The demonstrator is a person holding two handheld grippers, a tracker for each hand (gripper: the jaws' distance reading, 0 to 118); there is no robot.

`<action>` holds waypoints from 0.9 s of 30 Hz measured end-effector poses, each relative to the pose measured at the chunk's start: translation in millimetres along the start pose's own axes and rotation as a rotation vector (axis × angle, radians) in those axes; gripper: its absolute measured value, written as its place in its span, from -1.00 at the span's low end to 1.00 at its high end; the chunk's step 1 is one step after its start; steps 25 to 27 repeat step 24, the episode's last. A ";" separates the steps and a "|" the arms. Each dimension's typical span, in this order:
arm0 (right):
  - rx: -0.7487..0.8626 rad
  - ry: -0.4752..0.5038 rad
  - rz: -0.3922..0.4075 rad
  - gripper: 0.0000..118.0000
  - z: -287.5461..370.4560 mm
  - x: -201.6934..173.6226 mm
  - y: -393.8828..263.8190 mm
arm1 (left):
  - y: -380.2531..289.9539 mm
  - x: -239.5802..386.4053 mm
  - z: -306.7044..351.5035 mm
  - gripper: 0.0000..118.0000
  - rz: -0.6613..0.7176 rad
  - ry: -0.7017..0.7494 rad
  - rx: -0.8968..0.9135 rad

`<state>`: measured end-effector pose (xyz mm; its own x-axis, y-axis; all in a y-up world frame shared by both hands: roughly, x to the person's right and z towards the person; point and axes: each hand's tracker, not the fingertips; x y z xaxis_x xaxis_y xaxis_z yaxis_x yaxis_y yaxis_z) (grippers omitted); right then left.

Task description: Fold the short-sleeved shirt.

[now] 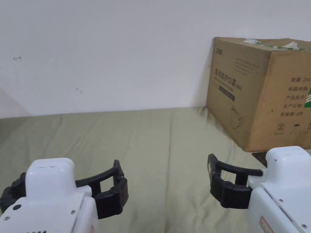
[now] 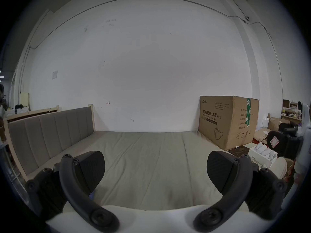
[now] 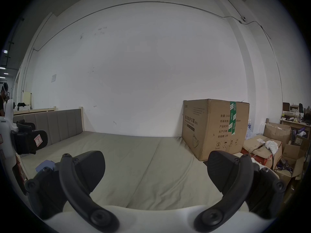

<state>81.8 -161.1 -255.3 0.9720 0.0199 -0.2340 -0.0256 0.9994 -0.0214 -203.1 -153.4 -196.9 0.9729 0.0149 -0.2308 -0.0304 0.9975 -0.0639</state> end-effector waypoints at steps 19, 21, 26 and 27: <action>-0.046 0.047 -0.017 1.00 -6.0 1.7 0.8 | 22.3 -9.8 8.3 1.00 0.069 0.031 0.052; -0.039 0.048 -0.015 1.00 -3.4 -0.7 1.5 | 23.3 -11.1 9.9 1.00 0.069 0.041 0.052; -0.023 0.042 -0.023 1.00 1.4 -3.5 2.2 | 23.4 -14.8 13.3 1.00 0.093 -0.016 0.041; -0.023 0.042 -0.023 1.00 1.4 -3.5 2.2 | 23.4 -14.8 13.3 1.00 0.093 -0.016 0.041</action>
